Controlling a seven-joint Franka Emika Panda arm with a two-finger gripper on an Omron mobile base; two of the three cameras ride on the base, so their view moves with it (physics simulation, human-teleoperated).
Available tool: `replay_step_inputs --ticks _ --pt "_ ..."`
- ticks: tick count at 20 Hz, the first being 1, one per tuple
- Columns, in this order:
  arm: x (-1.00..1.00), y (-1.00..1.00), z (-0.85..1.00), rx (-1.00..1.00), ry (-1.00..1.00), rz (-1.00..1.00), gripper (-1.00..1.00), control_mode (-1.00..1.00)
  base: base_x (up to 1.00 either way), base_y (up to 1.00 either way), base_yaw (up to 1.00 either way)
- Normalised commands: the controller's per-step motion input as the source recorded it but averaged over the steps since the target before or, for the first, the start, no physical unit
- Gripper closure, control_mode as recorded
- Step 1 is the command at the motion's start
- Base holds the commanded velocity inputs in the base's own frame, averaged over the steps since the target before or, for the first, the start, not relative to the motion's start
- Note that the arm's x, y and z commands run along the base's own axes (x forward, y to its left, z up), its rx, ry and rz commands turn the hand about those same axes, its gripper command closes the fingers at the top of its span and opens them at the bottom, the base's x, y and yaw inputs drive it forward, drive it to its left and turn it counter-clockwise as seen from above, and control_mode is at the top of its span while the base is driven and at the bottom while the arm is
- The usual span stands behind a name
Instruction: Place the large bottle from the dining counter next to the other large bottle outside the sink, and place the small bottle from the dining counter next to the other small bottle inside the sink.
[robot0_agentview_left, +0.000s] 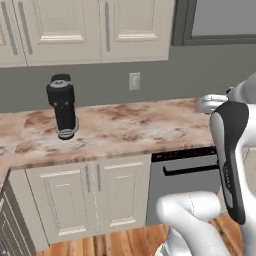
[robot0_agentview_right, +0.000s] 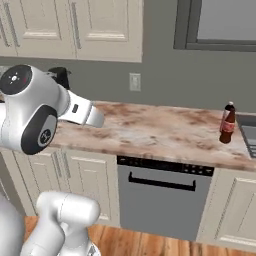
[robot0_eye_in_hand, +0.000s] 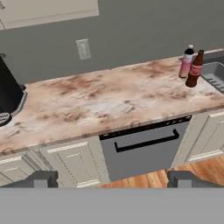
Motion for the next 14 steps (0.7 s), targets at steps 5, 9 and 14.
replay_step_inputs --ticks 5,9,14 --pt "0.00 0.00 0.00 0.00 0.00 0.00 -1.00 1.00 -0.42 0.94 0.04" --pt "0.00 0.00 0.00 0.00 0.00 0.00 -1.00 1.00 -0.40 0.93 0.04" --pt "0.00 0.00 0.00 0.00 0.00 0.00 -1.00 1.00 -0.62 0.61 0.03"
